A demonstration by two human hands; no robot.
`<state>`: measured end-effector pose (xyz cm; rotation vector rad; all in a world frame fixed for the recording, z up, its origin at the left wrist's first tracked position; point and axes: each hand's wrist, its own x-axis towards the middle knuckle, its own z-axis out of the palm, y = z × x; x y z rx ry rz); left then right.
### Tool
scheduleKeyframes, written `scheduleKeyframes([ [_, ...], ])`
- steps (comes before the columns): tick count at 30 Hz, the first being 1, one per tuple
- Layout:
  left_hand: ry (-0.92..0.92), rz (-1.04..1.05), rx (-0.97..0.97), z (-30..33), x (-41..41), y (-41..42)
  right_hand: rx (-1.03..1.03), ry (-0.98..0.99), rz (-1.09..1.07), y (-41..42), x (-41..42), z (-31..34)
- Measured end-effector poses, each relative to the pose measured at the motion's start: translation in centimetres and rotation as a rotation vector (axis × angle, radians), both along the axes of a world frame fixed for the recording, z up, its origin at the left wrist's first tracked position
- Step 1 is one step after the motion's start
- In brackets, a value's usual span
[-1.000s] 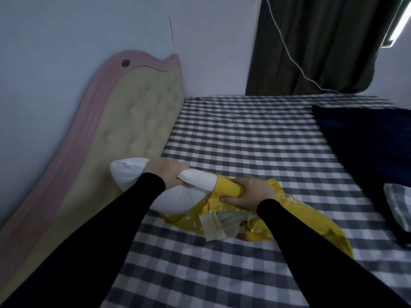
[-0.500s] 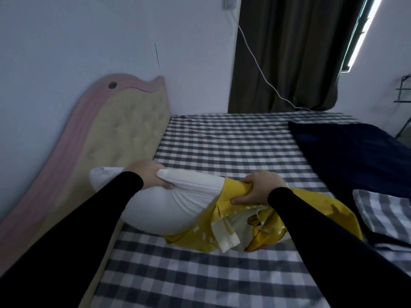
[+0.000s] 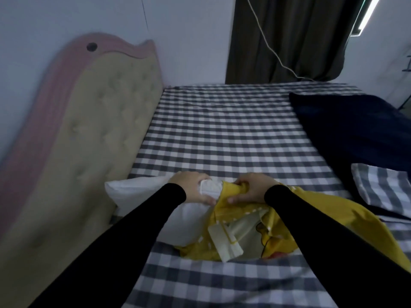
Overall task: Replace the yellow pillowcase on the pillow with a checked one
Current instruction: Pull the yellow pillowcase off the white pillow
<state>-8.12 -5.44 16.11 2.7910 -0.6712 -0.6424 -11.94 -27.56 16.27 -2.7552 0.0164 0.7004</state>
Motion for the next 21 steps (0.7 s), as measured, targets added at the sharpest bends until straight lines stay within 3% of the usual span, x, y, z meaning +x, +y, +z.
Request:
scheduleKeyframes([
  [4, 0.196, -0.012, 0.051, -0.1, 0.7, 0.1, 0.206, 0.185, -0.144, -0.6, 0.6, -0.3],
  [12, 0.364, -0.047, 0.017, -1.7, 0.5, 0.7, 0.007, 0.41, -0.116, 1.2, 1.7, -1.9],
  [16, 0.365, -0.014, -0.021, -2.2, 1.0, 0.5, -0.082, 0.417, -0.218, 2.2, 2.4, -3.0],
  [21, 0.316, 0.066, -0.059, -3.1, 1.9, 0.4, -0.146, 0.377, -0.187, 2.0, 2.9, -3.5],
])
